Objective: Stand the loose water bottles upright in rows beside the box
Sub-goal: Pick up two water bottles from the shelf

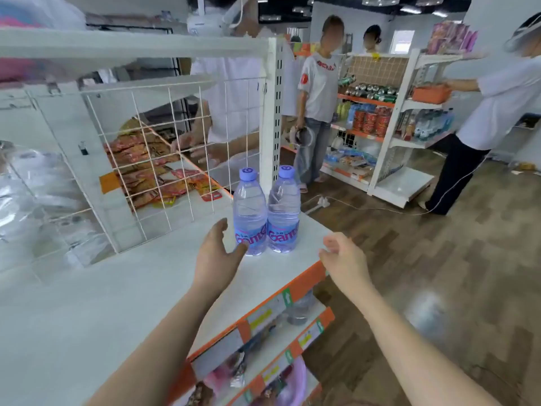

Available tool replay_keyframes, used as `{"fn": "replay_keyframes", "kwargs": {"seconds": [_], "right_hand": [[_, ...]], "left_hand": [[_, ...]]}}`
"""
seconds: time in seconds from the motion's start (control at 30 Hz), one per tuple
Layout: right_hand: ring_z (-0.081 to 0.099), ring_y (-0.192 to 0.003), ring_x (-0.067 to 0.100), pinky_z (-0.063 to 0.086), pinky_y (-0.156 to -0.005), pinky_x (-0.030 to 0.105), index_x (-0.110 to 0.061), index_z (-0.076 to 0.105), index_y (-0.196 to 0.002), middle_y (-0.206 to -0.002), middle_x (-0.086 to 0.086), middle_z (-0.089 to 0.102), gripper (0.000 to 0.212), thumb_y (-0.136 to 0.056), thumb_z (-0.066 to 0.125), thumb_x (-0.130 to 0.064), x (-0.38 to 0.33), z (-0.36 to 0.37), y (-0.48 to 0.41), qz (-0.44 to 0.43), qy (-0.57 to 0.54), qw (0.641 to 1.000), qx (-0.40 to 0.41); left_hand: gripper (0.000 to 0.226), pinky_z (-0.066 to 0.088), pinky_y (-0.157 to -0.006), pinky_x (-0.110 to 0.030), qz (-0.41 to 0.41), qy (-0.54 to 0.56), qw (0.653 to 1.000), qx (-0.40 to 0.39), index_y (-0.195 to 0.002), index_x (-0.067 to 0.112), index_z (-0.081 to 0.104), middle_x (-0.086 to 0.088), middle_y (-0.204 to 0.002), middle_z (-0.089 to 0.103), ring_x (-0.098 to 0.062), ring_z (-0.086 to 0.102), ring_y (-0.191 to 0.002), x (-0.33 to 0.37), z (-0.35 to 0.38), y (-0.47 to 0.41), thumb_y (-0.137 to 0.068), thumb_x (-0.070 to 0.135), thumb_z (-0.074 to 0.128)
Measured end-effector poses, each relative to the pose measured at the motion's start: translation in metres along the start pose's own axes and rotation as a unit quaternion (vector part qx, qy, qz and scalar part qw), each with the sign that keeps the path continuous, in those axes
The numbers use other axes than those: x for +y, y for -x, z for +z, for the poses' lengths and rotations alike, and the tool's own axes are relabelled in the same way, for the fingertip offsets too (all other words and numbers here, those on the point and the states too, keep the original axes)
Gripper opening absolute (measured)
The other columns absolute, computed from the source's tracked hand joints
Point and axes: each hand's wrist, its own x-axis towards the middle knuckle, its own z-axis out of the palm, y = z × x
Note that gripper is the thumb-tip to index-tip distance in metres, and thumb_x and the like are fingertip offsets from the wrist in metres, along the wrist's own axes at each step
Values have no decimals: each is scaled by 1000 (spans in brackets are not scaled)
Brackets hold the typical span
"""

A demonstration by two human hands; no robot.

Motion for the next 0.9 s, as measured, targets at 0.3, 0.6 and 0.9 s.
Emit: {"fn": "replay_keyframes", "kwargs": {"seconds": [0.3,0.6,0.9], "right_hand": [[65,-91,5,51,-74,25,-20,57,-110,-100,-9,67,58,-59,75,-42,-42,50,-82,-66,-104,987,-101],[64,-107,13,52,-93,40,-28,56,-114,-115,-9,67,59,-63,83,-36,-13,-11,-104,-26,-102,994,-37],[64,-108,16,52,-95,44,-34,58,-102,-113,-6,67,44,-66,83,-30,88,-147,-132,27,-120,988,96]], "left_hand": [[61,41,-79,-28,-6,-10,997,-71,-123,18,45,-2,-118,59,-25,59,-104,18,22,-70,-70,23,75],[75,45,-78,-26,94,-45,984,-143,-122,16,51,0,-115,65,-20,63,-102,50,62,-113,-57,32,85],[71,45,-77,-27,200,9,943,-264,-118,13,48,7,-104,59,-11,57,-93,167,220,-122,-60,30,85]]}}
